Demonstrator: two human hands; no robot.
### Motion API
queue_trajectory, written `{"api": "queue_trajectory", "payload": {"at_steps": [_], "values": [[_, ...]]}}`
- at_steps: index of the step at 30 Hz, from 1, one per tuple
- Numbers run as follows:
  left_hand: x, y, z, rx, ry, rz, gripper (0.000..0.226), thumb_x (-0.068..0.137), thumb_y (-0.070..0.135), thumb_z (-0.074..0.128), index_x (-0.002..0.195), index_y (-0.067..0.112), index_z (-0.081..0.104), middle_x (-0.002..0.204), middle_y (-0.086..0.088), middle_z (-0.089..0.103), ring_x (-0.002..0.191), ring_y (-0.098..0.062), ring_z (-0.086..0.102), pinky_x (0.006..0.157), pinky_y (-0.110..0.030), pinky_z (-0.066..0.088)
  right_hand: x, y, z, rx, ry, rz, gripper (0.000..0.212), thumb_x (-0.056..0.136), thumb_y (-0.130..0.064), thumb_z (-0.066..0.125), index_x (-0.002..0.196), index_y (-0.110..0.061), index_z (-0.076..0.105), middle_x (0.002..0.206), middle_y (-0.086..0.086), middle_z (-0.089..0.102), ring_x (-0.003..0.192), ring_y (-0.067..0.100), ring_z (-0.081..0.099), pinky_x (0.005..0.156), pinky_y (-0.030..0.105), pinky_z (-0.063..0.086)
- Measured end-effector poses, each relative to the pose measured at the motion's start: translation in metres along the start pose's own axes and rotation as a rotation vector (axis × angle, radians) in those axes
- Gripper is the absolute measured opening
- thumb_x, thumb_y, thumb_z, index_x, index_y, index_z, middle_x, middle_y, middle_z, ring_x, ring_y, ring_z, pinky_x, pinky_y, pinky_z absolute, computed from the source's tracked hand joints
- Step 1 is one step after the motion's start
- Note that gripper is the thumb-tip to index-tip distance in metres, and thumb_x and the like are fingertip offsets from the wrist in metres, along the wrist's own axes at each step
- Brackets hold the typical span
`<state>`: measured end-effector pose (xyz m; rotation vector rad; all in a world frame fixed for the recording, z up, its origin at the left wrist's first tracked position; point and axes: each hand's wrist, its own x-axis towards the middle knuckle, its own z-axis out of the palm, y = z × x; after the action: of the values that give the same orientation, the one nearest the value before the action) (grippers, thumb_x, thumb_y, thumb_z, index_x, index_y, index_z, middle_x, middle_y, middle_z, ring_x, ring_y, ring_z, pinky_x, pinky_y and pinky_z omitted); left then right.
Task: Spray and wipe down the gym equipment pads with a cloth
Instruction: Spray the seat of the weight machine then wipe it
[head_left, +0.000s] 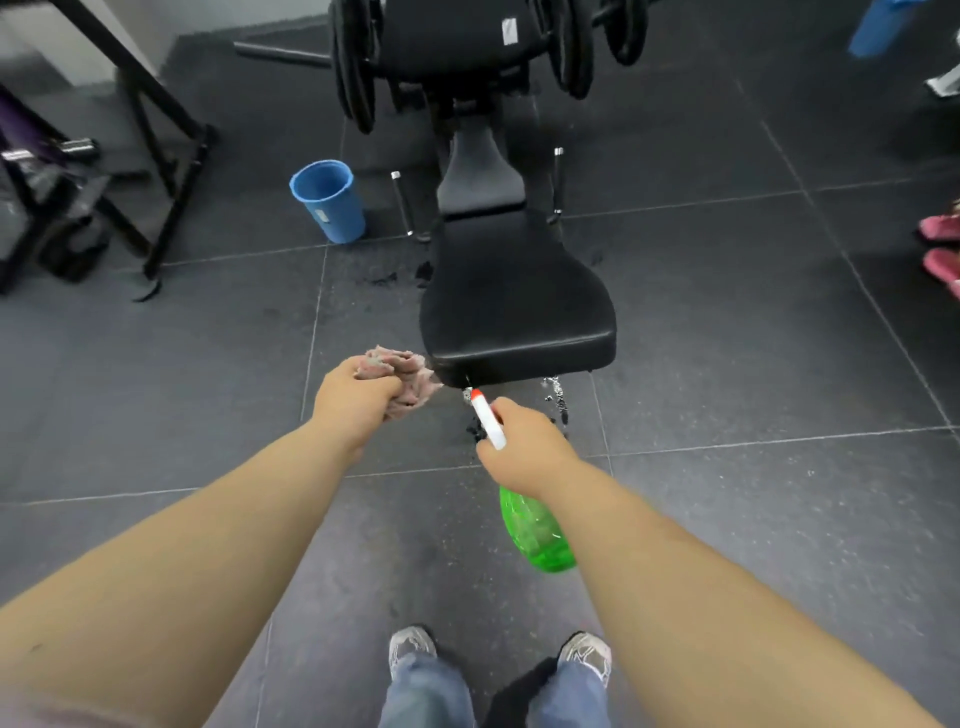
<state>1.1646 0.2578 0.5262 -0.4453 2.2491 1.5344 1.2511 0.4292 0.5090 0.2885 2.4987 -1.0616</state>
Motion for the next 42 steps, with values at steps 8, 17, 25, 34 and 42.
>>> {"api": "queue_trajectory", "payload": {"at_steps": [8, 17, 25, 34, 42], "values": [[-0.006, -0.007, -0.001, -0.034, -0.004, -0.010, 0.037, 0.083, -0.008, 0.051, 0.099, 0.017, 0.073, 0.092, -0.002, 0.076, 0.083, -0.012, 0.072, 0.072, -0.025, 0.055, 0.002, -0.003, 0.010, -0.003, -0.012, 0.075, 0.008, 0.093, -0.022, 0.045, 0.099, -0.016, 0.043, 0.106, 0.005, 0.058, 0.090, 0.028, 0.049, 0.072, 0.032, 0.036], [0.001, -0.007, 0.000, -0.021, -0.006, -0.022, 0.036, 0.081, 0.000, 0.056, 0.097, 0.025, 0.075, 0.098, 0.001, 0.076, 0.099, -0.021, 0.071, 0.090, -0.041, 0.058, 0.002, 0.010, -0.004, -0.036, 0.096, 0.167, 0.019, 0.096, -0.021, 0.042, 0.113, -0.012, 0.047, 0.109, 0.006, 0.054, 0.091, 0.026, 0.045, 0.075, 0.033, 0.039], [-0.005, 0.003, 0.028, 0.002, -0.054, 0.014, 0.034, 0.084, -0.001, 0.055, 0.091, 0.026, 0.073, 0.095, -0.001, 0.075, 0.096, -0.021, 0.071, 0.089, -0.039, 0.058, 0.000, 0.041, -0.027, 0.018, 0.235, 0.308, 0.025, 0.097, -0.024, 0.043, 0.116, -0.009, 0.049, 0.114, 0.009, 0.057, 0.096, 0.028, 0.052, 0.078, 0.035, 0.042], [-0.015, 0.003, 0.062, 0.044, -0.075, 0.035, 0.030, 0.085, 0.002, 0.057, 0.100, 0.023, 0.071, 0.097, -0.002, 0.074, 0.095, -0.020, 0.070, 0.081, -0.033, 0.058, -0.011, 0.081, -0.041, 0.098, 0.268, 0.388, 0.013, 0.091, -0.023, 0.051, 0.098, -0.013, 0.045, 0.100, 0.006, 0.056, 0.088, 0.028, 0.052, 0.070, 0.033, 0.039], [-0.034, -0.018, 0.074, 0.022, -0.055, -0.003, 0.027, 0.087, 0.002, 0.058, 0.099, 0.023, 0.068, 0.097, -0.002, 0.073, 0.091, -0.016, 0.069, 0.074, -0.028, 0.056, -0.023, 0.097, -0.028, 0.073, 0.169, 0.272, 0.011, 0.094, -0.024, 0.047, 0.089, -0.015, 0.045, 0.093, 0.005, 0.054, 0.083, 0.028, 0.050, 0.069, 0.032, 0.039]]}}
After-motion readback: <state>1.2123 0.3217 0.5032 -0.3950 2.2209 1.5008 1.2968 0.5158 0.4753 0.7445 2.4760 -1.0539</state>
